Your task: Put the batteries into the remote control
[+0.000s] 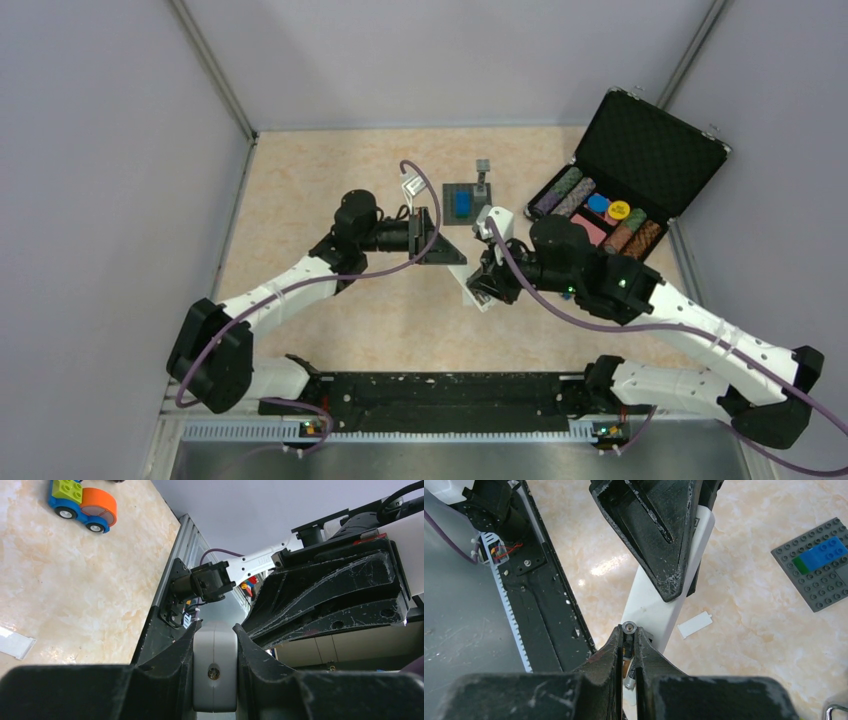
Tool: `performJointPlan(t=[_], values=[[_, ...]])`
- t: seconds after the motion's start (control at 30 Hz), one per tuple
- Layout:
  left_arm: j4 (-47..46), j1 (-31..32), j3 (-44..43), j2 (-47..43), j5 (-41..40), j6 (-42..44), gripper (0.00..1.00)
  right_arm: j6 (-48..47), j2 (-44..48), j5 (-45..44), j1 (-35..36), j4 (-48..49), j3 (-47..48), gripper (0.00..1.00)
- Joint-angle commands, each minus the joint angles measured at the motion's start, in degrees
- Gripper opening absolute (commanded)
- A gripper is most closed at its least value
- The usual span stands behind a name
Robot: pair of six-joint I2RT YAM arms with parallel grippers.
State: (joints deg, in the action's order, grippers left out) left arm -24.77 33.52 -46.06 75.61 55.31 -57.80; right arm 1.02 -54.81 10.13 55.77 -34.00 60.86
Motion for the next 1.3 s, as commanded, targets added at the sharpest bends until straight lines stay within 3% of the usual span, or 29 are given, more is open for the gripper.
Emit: performJointPlan(t=[0.0,0.67,1.27], values=[[-1.86,-0.29,-1.55,-3.02,-0.62,0.92,0.00,-0.72,-1.13,-1.22,0.57,-1.95,1.81,0.00],[-3.06,-0.38,0.64,-4.30,-2.33,0.05,0.00,-0.15,-4.74,-0.68,0.86,-7.26,3.15,0.00],[-1.87,-0.43,0.10,-4.03,-2.01,0.75,0.00,6.74,-3.27,-5.84,0.86,-2.73,4.04,0.28]])
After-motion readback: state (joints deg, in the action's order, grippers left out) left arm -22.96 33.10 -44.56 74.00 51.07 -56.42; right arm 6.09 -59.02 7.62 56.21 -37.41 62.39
